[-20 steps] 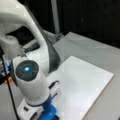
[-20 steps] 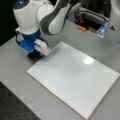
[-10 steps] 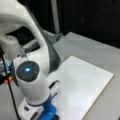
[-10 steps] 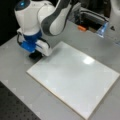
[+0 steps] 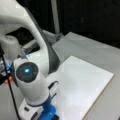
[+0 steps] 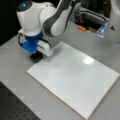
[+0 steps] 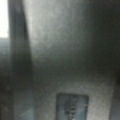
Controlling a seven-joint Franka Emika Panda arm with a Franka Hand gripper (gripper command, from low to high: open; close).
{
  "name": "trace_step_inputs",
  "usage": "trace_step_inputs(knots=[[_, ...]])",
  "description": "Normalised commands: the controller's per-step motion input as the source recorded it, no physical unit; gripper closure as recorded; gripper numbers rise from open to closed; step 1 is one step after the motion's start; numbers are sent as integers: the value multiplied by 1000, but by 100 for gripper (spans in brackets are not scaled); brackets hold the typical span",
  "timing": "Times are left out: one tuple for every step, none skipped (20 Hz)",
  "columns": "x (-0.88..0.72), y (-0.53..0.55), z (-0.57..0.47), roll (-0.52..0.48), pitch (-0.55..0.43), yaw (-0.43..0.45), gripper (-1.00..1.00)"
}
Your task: Erasing curve lines
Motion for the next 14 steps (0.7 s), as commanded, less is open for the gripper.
trace_step_inputs(knots=[[-129, -67, -132, 106, -198, 3, 100], [-123, -69, -122, 102, -192, -1, 100], [-121, -71, -111, 85, -179, -14, -100], [-118, -73, -107, 91, -174, -18, -100], [-113, -74, -106, 93, -174, -20, -100], [-111, -73, -111, 105, -178, -20, -100], [-107, -72, -111, 109, -178, -19, -100], [-104, -70, -110, 112, -176, -15, -100], [-104, -64, -108, 115, -174, -18, -100], [-104, -59, -105, 116, -172, -17, -100], [-111, -52, -95, 115, -165, -24, -100], [-119, -42, -82, 111, -159, -28, -100], [-131, -30, -67, 108, -151, -31, -100], [-137, -22, -58, 107, -149, -32, -100]])
